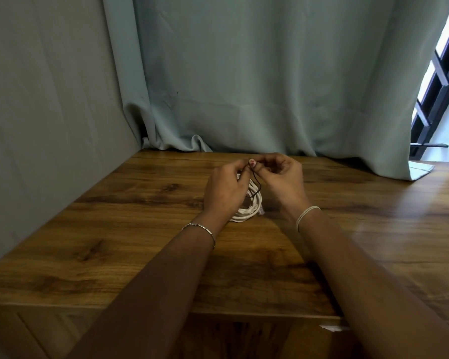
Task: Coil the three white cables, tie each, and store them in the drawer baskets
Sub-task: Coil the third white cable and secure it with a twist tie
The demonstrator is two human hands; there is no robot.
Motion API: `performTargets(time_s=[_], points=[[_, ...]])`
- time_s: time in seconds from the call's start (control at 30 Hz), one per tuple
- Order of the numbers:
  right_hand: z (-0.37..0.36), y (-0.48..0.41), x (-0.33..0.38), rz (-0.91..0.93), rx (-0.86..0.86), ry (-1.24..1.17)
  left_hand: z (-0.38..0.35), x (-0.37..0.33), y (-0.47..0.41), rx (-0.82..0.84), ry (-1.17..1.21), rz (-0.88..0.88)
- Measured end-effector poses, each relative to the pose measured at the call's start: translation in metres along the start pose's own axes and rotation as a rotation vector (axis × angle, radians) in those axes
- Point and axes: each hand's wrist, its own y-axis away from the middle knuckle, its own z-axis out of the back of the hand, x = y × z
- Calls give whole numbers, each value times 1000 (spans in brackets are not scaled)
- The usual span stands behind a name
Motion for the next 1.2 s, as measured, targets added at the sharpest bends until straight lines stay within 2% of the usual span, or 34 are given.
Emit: performTargets(time_s=[0.13,0.27,0.43,0.7,0.8,0.97,1.2], points=[[1,-4,-4,-10,-67,-51,-4,0,-3,37,141,46],[4,-8,-8,39,-32,54,-4,-2,-5,113,317,142],[10,-15,-13,79,-38,282,-6,-5,-1,226,357,138],[15,-14,-3,220,-34,319,-3,-10,-2,188,493,254],[19,-18,-1,262,-165,289,-2,-10,0,218,522,302],[39,-33,-4,219,-510,179,-7,-10,6,417,470,335],[46,-39,-19,182,-628,303,-5,-17,7,510,600,402]])
